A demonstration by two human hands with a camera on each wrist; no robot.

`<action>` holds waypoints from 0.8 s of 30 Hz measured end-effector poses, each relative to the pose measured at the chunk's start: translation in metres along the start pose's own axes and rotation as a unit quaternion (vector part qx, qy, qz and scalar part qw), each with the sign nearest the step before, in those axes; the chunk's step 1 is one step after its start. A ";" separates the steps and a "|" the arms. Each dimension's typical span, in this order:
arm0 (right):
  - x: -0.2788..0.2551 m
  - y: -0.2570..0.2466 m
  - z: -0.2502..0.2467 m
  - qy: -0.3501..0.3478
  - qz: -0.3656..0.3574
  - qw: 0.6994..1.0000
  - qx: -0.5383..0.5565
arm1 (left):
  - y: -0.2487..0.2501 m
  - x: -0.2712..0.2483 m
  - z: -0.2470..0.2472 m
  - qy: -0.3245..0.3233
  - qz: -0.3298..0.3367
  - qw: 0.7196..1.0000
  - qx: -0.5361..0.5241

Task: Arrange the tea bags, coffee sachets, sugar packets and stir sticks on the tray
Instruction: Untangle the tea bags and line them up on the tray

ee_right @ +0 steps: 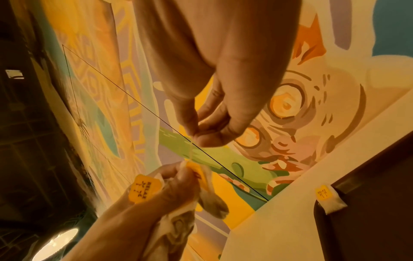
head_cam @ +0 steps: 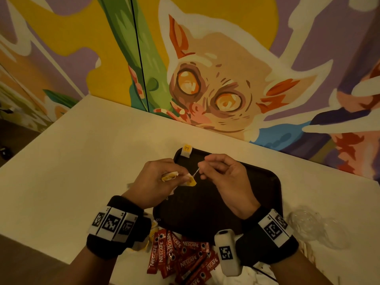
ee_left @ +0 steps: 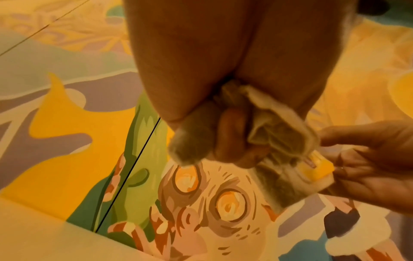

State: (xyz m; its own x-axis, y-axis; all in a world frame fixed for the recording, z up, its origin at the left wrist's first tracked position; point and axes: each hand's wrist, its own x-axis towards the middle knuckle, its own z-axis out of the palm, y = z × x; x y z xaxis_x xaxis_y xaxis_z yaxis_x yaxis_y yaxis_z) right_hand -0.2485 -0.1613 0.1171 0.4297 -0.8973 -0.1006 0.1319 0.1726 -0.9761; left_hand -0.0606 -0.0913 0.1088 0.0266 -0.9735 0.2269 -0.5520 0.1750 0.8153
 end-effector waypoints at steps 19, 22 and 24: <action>0.005 0.004 0.013 -0.078 -0.078 0.986 -0.122 | 0.022 0.012 0.009 0.215 -0.084 0.948 -0.219; 0.007 0.006 0.014 -0.080 -0.067 0.986 -0.130 | 0.019 0.013 0.012 0.230 -0.106 0.939 -0.233; 0.009 0.008 0.017 -0.071 -0.077 0.986 -0.133 | 0.018 0.014 0.015 0.230 -0.121 0.934 -0.246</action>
State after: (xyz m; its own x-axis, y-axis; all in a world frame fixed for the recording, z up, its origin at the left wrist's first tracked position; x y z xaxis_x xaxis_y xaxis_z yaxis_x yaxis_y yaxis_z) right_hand -0.2283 -0.1611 0.1117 0.5454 -0.8359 0.0615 -0.0262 -0.0903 -0.9956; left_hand -0.0825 -0.1042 0.1189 0.5184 -0.8471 0.1166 -0.0366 0.1142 0.9928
